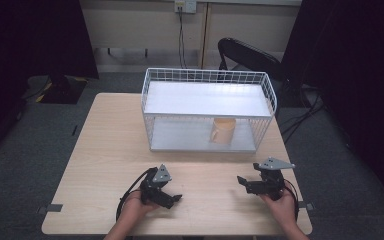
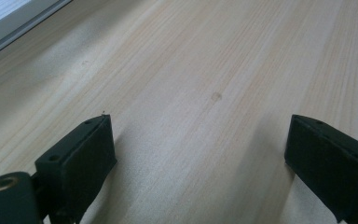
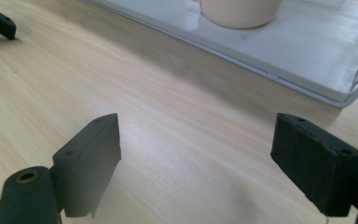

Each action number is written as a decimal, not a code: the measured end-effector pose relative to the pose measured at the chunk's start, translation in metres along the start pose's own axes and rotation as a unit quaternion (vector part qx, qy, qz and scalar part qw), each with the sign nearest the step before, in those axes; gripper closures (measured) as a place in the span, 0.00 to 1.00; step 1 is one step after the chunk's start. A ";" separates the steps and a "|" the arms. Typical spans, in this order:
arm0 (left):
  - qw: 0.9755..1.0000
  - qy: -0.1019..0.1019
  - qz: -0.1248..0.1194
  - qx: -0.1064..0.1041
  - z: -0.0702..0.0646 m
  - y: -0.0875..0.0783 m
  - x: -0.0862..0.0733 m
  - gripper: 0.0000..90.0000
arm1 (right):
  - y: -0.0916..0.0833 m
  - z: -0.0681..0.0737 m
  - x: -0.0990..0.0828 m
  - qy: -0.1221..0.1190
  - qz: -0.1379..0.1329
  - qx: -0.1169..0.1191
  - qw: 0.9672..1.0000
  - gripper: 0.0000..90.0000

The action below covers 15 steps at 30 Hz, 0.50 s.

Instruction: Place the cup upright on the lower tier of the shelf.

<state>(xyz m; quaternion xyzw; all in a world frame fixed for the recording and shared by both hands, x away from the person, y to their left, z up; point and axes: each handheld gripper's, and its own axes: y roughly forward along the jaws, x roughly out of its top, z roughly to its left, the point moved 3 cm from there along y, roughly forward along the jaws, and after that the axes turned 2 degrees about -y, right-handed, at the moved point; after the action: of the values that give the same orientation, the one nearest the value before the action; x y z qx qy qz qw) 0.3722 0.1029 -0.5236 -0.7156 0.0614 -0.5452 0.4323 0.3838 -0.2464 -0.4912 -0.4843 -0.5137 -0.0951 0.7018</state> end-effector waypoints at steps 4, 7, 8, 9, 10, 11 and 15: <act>1.000 -0.002 -0.002 0.001 0.000 0.000 0.000 0.09 | 0.002 0.002 -0.009 -0.004 0.012 0.006 1.000 0.17; 1.000 -0.002 -0.002 0.001 0.000 0.000 0.000 0.09 | 0.003 0.005 -0.013 -0.008 0.019 0.010 1.000 0.17; 1.000 -0.001 -0.001 0.001 0.000 0.000 0.000 0.09 | 0.003 0.006 -0.014 -0.011 0.020 0.010 1.000 0.17; 1.000 -0.001 -0.001 0.001 0.000 0.000 0.000 0.09 | 0.003 0.006 -0.014 -0.011 0.020 0.010 1.000 0.17; 1.000 -0.001 0.000 0.000 0.000 0.000 0.000 0.09 | 0.004 0.007 -0.015 -0.015 0.021 0.011 1.000 0.17; 1.000 -0.002 -0.001 0.001 0.000 0.000 0.000 0.09 | 0.005 0.009 -0.016 -0.024 0.026 0.013 0.999 0.17; 1.000 -0.001 0.000 0.001 0.000 0.000 0.000 0.09 | 0.008 0.012 -0.019 -0.034 0.036 0.019 0.999 0.17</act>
<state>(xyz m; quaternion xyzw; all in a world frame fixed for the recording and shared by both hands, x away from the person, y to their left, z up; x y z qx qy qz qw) 0.3720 0.1028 -0.5237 -0.7157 0.0604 -0.5447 0.4329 0.3726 -0.2396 -0.5109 -0.4920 -0.5211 -0.0433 0.6961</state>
